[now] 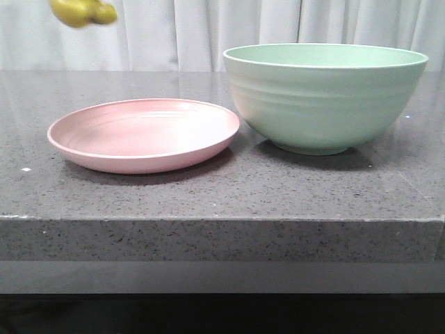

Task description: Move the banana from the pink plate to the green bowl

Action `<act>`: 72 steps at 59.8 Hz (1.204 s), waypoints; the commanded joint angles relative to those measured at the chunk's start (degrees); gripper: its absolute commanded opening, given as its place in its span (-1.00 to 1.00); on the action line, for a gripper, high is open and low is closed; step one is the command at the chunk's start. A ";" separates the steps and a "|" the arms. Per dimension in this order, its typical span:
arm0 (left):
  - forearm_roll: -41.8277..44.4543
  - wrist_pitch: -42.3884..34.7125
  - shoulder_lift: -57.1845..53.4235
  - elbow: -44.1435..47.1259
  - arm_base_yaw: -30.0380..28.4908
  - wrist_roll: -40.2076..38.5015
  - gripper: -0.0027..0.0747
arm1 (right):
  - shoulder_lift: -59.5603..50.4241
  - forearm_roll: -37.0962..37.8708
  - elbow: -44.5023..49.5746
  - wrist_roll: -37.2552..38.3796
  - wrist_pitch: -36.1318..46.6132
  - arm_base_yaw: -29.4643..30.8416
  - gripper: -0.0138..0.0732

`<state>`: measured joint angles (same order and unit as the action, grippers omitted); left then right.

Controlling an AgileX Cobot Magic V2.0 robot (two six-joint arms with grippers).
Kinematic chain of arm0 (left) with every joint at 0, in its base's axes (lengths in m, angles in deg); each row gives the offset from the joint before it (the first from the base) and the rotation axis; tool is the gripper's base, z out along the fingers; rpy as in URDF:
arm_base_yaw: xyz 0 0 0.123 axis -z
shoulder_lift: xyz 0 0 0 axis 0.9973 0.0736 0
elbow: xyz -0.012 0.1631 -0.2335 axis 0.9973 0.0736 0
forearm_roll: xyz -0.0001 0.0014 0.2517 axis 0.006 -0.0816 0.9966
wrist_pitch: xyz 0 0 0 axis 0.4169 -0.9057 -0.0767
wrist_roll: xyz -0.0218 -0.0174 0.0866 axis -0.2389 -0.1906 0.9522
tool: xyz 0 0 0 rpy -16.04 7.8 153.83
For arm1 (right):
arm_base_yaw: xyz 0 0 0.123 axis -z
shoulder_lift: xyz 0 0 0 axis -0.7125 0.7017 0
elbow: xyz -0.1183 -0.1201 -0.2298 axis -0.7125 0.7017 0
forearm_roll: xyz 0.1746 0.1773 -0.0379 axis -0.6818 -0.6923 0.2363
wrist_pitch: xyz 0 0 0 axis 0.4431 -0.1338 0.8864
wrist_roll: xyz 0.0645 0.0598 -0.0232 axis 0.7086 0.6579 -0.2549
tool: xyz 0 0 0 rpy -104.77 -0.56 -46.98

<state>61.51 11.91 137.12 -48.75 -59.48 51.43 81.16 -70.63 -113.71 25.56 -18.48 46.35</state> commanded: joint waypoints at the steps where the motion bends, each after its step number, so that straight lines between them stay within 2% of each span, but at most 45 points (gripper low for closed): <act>1: -0.87 -5.89 -5.56 1.24 1.20 -0.07 -0.45 | 0.92 0.40 -1.95 -0.33 4.45 0.29 0.51; 16: -0.87 -10.80 -13.68 10.39 7.20 -0.07 -0.45 | 0.92 0.40 -1.95 -0.33 4.39 0.29 0.51; 27: -0.87 -10.51 -14.18 10.95 8.65 -0.07 -0.45 | 1.98 -0.04 -1.95 -0.33 4.50 0.17 0.51; 39: -0.87 -10.51 -14.18 10.95 8.65 -0.07 -0.45 | 6.74 -8.10 -3.89 -0.33 3.88 -1.27 0.51; 46: -0.87 -10.51 -14.18 10.95 8.65 -0.07 -0.45 | 11.95 -12.85 -6.93 -0.33 3.20 -4.78 0.51; 57: -0.87 -10.51 -14.18 10.95 8.65 -0.07 -0.45 | 21.68 -20.74 -13.10 -0.33 4.34 -13.92 0.51; 72: -0.87 -10.51 -14.18 10.95 8.65 -0.07 -0.45 | 34.03 -26.49 -19.49 -0.33 13.38 -27.68 0.51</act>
<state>61.29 6.76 124.23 -36.09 -51.24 51.43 112.06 -94.47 -129.60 25.56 -12.56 22.33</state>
